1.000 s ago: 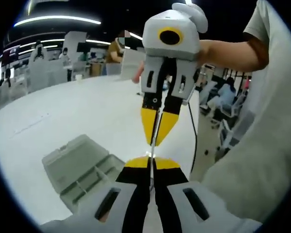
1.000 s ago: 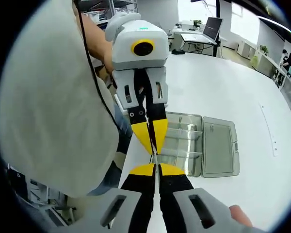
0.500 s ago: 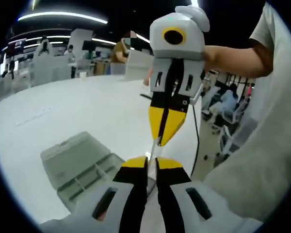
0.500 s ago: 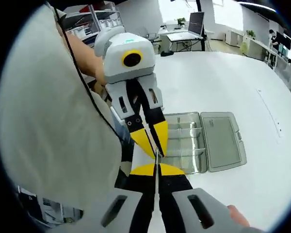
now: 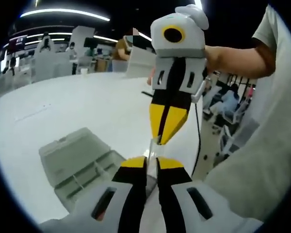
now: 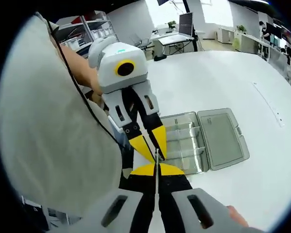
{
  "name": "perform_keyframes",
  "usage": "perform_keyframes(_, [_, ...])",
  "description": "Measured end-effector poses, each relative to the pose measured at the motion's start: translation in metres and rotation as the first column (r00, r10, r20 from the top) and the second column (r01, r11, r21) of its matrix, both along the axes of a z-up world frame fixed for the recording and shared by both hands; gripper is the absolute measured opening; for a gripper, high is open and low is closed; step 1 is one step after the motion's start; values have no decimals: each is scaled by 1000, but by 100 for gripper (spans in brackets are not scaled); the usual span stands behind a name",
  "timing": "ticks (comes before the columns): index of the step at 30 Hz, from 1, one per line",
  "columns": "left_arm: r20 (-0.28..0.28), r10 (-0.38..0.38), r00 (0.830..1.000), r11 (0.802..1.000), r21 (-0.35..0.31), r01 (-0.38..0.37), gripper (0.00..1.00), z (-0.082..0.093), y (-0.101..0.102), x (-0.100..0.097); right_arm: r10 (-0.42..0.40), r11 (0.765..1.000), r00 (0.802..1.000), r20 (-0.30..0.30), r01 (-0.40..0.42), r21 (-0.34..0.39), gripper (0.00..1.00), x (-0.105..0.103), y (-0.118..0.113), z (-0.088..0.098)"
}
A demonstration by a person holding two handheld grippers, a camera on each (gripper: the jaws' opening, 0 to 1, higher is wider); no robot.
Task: Insert the divider into the dual guide fixture by aligning both edges with the guide slots and pushing it downward to the bottom, including one-sided entry, uneven engagement, binding, and posture correction.
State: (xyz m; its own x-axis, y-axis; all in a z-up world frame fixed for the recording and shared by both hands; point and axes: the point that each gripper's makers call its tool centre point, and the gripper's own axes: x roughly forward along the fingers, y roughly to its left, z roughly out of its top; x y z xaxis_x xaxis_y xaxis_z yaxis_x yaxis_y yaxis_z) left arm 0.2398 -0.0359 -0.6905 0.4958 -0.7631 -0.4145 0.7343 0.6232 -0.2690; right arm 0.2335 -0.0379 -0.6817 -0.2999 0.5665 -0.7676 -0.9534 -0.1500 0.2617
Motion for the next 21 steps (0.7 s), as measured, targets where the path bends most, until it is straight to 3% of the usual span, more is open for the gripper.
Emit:
perform_keyframes(12, [-3, 43, 999, 999, 12, -43, 19, -3, 12, 6, -1, 999, 995, 96, 7, -52, 0, 18, 6, -1])
perform_keyframes(21, [-3, 86, 996, 996, 26, -86, 33, -4, 25, 12, 23, 996, 991, 128, -12, -86, 0, 22, 7, -4])
